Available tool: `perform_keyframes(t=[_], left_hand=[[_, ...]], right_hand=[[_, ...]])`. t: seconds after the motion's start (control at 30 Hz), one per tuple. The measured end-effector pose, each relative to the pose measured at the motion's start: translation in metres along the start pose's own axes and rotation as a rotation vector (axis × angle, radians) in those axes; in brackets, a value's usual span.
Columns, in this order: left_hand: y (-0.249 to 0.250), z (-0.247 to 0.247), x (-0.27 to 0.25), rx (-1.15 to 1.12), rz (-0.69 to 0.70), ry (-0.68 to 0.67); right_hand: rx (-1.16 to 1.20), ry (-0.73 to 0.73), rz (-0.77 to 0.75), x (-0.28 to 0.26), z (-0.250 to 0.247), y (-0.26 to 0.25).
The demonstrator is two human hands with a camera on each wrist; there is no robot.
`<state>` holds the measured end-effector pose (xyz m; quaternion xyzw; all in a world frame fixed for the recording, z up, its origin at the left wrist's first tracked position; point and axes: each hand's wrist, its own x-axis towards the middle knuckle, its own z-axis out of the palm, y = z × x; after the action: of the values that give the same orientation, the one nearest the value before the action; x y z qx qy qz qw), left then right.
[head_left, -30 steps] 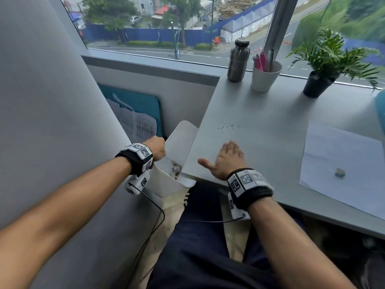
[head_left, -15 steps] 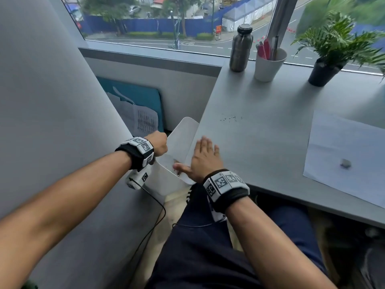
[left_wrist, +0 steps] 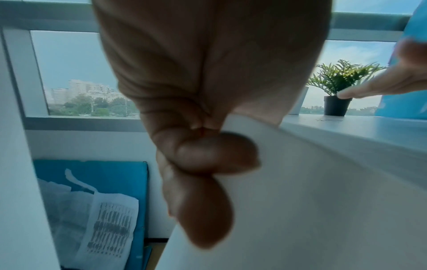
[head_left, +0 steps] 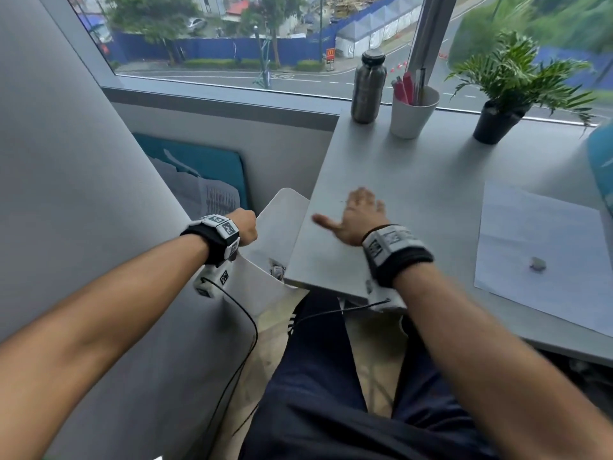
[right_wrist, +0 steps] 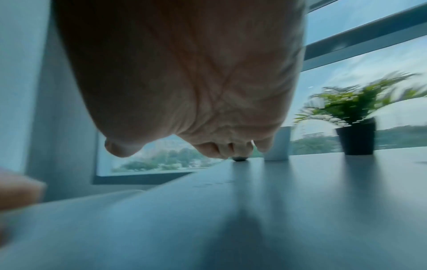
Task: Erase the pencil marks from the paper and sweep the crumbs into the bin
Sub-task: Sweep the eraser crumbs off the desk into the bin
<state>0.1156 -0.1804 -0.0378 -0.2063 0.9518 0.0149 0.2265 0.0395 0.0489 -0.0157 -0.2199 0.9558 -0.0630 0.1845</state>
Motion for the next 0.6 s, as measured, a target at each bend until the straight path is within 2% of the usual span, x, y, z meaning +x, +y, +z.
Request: perform_keyframes(t=[0.1, 0.2, 0.3, 0.5, 0.6], left_hand=[[0.007, -0.001, 0.007, 0.042, 0.025, -0.004], [0.015, 0.002, 0.014, 0.074, 0.029, -0.005], [0.018, 0.008, 0.019, 0.079, 0.029, -0.003], [0.021, -0.006, 0.027, 0.066, 0.025, 0.008], [0.020, -0.020, 0.032, 0.061, 0.033, 0.034]], right_hand=[[-0.010, -0.059, 0.218, 0.018, -0.007, 0.060], [-0.039, -0.124, 0.286, 0.021, 0.004, 0.072], [-0.034, -0.115, 0.193, 0.016, 0.019, 0.040], [0.026, -0.165, -0.110, 0.018, 0.042, -0.049], [0.052, -0.128, -0.176, 0.026, 0.036, -0.051]])
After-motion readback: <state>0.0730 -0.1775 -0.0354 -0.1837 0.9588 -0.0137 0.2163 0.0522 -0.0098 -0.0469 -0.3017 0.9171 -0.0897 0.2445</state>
